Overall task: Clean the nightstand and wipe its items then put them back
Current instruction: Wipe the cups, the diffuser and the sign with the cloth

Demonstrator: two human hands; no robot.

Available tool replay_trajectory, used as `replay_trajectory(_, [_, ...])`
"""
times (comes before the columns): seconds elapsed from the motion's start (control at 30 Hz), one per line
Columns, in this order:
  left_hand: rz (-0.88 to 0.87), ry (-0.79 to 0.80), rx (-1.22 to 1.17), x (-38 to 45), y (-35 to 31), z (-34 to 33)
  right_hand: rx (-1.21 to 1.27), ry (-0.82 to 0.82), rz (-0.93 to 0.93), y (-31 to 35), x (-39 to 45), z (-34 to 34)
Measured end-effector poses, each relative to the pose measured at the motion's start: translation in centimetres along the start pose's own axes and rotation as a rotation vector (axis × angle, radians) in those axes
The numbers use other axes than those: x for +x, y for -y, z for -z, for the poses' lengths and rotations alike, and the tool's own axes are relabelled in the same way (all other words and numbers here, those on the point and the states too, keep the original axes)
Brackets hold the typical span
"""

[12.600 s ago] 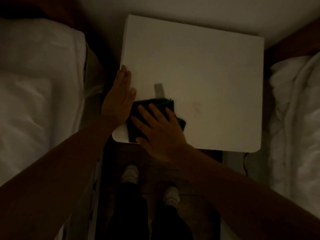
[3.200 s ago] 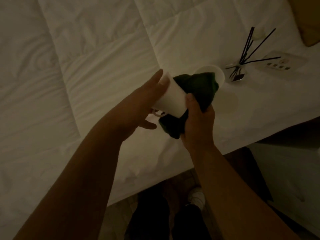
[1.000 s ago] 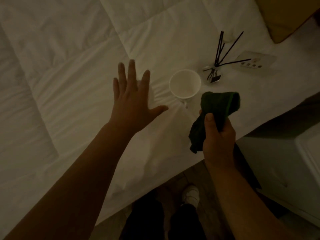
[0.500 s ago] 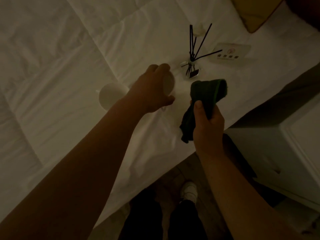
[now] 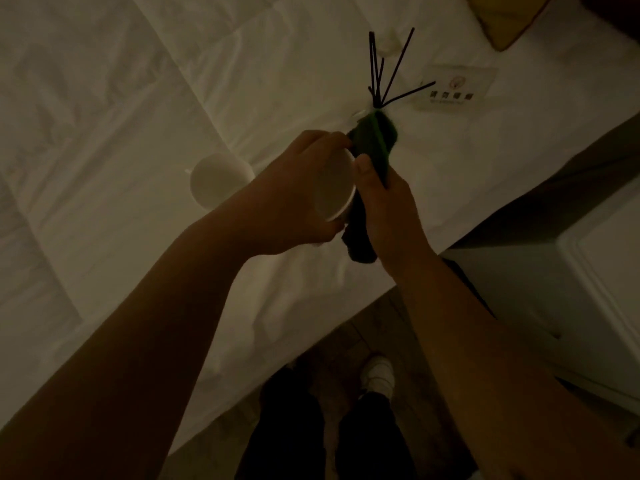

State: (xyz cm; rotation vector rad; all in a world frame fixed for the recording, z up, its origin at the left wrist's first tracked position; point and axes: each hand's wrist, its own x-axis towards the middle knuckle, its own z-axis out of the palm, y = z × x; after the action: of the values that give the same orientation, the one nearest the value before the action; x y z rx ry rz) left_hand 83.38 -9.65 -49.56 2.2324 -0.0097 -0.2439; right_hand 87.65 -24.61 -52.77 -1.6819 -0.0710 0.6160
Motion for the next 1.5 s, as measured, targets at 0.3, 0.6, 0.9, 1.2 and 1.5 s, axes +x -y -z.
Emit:
replay_trajectory(0.3, [0.061,0.064,-0.093,-1.2,1.1,0.8,0.838,0.154,-0.417,-1.3,-1.0,0.9])
replay_trajectory(0.6, [0.480,0.026,-0.612,-1.4,-2.0,-2.1,0.167,-0.264,0.176,-2.2,-4.2,-0.2])
replay_trajectory(0.9, [0.176,0.038,-0.451,-1.8,-2.0,-0.8,0.365,-0.098,0.073,-1.8,-3.2,1.1])
replay_trajectory(1.2, [0.213,0.017,-0.363,-1.5,-3.7,-1.3,0.538,-0.108,-0.033,-1.3,-3.2,1.1])
replay_trajectory(1.5, [0.359,-0.110,-0.600,-1.8,-4.8,-1.7,-0.408,-0.127,0.715,-0.7,-3.7,1.4])
